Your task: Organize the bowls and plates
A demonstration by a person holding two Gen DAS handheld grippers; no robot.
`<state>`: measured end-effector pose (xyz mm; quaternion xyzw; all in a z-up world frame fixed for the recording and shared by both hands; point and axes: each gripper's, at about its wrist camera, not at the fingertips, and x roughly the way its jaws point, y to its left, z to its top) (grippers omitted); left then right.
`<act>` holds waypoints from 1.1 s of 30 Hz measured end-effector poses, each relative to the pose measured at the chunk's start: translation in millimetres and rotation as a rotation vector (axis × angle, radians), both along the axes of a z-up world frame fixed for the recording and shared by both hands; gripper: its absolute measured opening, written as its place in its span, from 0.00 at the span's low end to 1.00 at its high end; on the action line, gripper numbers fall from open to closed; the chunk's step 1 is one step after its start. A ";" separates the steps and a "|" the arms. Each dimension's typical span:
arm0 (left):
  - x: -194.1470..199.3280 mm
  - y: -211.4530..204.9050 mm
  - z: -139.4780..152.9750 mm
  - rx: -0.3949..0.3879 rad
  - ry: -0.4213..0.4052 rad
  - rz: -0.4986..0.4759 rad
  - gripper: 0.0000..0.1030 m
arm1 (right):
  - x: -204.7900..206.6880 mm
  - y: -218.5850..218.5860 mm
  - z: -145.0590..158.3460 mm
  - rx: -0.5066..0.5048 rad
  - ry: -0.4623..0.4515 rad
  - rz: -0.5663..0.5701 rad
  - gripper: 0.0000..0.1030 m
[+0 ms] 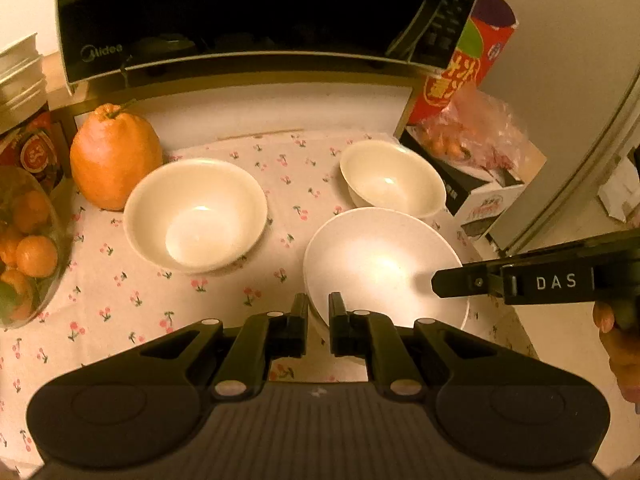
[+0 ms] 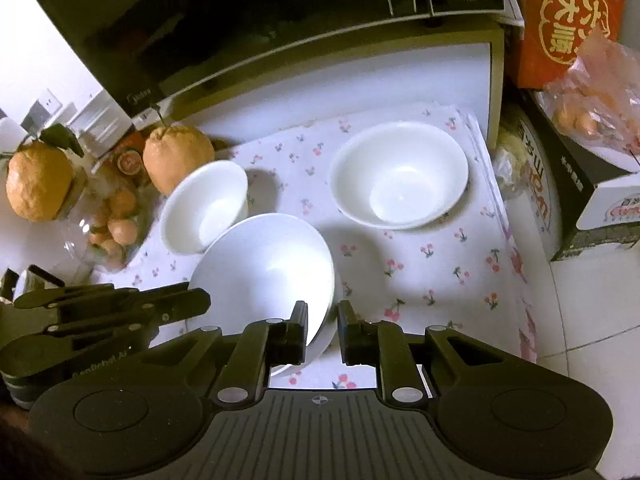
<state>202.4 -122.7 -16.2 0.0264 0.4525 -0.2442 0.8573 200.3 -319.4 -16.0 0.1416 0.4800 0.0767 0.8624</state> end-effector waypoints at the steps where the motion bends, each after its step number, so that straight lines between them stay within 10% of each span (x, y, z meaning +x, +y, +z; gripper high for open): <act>1: -0.9 -1.1 -0.9 0.003 0.003 -0.001 0.09 | 0.0 -0.5 -1.6 -0.002 0.008 0.001 0.17; 33: -2.0 -12.5 -19.5 0.032 0.068 -0.044 0.14 | 5.8 -14.3 -21.1 0.032 0.085 0.001 0.19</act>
